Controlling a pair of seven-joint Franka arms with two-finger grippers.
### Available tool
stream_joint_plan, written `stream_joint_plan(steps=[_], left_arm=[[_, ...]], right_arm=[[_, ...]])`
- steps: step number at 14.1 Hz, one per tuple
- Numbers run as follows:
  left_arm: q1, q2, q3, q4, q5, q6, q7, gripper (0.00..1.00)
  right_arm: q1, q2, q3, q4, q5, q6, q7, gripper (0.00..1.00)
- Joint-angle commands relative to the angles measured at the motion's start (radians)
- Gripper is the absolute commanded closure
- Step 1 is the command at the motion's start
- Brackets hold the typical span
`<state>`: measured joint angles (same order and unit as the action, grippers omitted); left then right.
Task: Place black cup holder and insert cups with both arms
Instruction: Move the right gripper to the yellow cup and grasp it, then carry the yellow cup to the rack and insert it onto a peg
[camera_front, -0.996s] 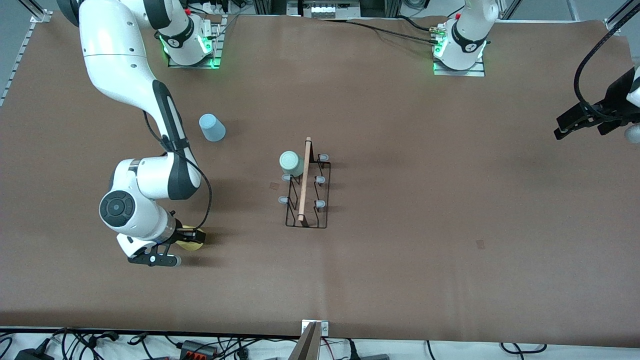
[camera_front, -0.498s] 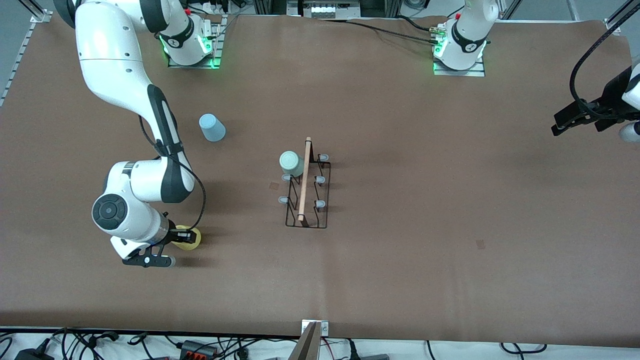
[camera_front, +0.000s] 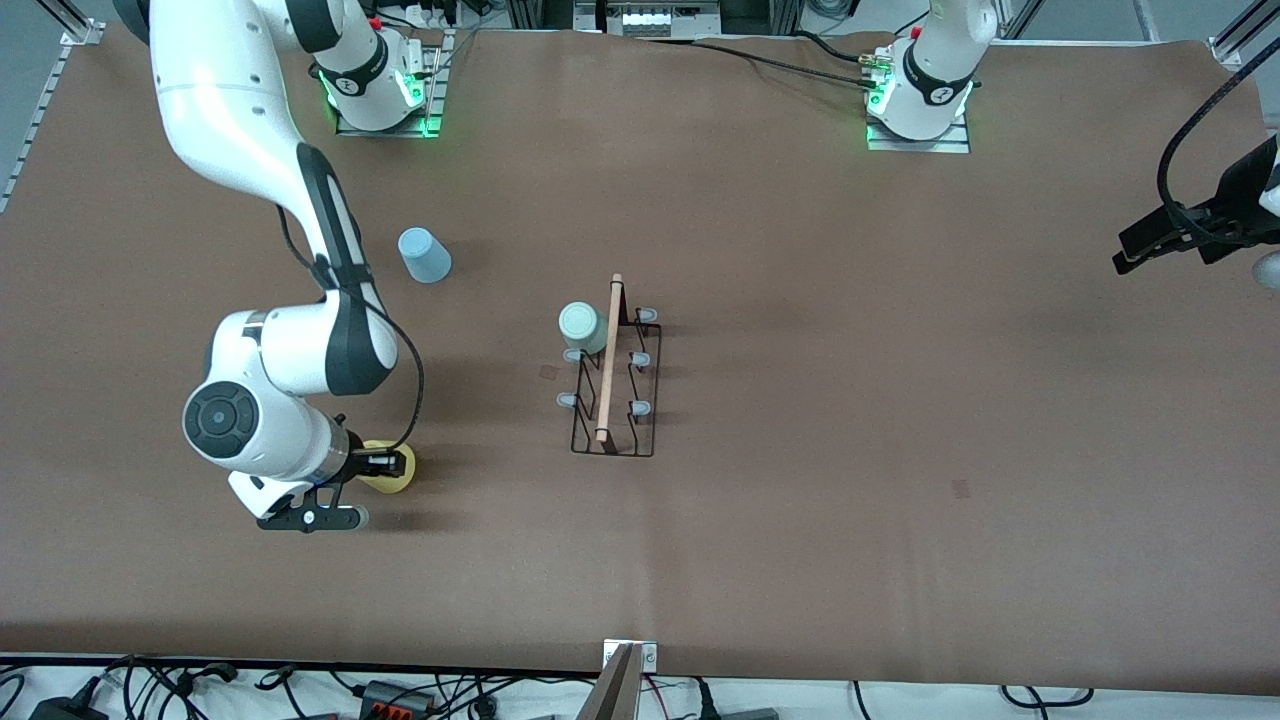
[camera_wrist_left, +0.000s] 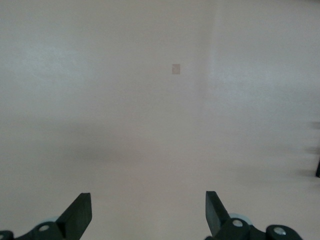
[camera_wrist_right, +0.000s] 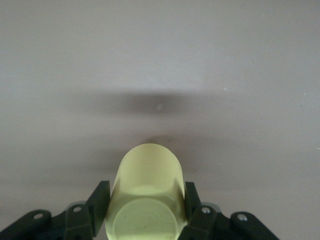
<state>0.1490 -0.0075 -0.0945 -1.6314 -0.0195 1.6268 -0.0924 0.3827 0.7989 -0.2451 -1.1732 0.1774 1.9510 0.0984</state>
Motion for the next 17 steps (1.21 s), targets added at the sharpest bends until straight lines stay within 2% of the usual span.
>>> stream_joint_plan(steps=[1,4,9,11,17], left_arm=[[0.015,0.000,-0.002,0.002,-0.040,0.004,0.026,0.00],[0.015,0.001,-0.002,0.002,-0.040,0.004,0.026,0.00],[0.015,0.001,-0.002,0.001,-0.040,0.004,0.028,0.00],[0.015,0.001,-0.002,0.002,-0.040,0.004,0.028,0.00],[0.015,0.001,-0.002,0.001,-0.037,0.002,0.028,0.00]], right_arm=[[0.057,-0.018,0.003,0.142,0.002,-0.122,-0.003,0.79],[0.128,-0.020,0.001,0.149,0.101,-0.123,0.163,0.79],[0.212,-0.020,0.004,0.147,0.149,-0.127,0.470,0.79],[0.219,-0.020,0.004,0.147,0.198,-0.129,0.515,0.79],[0.254,-0.009,0.000,0.145,0.192,-0.098,0.572,0.78]])
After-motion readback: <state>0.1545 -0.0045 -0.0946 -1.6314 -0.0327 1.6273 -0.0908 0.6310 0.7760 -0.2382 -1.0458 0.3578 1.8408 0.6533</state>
